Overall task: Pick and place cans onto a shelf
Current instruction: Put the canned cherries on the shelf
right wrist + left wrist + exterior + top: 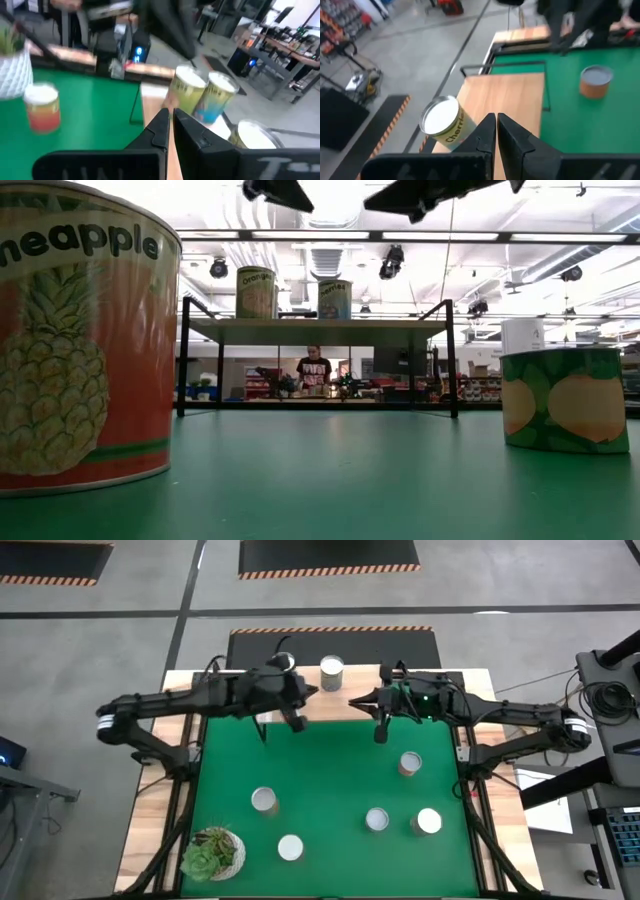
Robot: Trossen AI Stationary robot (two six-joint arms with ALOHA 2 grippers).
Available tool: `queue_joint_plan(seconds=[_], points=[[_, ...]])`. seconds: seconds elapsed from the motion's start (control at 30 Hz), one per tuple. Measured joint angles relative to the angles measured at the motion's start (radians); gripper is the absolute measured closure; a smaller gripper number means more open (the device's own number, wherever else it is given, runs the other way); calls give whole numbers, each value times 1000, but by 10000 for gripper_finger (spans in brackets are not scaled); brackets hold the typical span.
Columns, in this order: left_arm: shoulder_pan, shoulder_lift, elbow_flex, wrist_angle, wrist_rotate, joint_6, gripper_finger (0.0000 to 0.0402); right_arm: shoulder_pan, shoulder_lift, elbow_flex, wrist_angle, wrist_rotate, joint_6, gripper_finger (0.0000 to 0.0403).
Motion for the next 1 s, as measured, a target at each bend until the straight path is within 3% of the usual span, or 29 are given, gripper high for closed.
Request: queue_joint_plan(seconds=[0.3, 0.5, 0.73, 1.0], points=[[88, 144, 121, -38, 4, 51, 402, -17, -66, -47, 10, 0, -107, 390], [182, 199, 181, -27, 86, 88, 402, -43, -98, -78, -13, 6, -145, 390], [267, 259, 182, 35, 124, 92, 402, -80, -151, -123, -15, 7, -154, 390], [278, 312, 180, 83, 124, 74, 402, -97, -177, -149, -44, 7, -195, 390]])
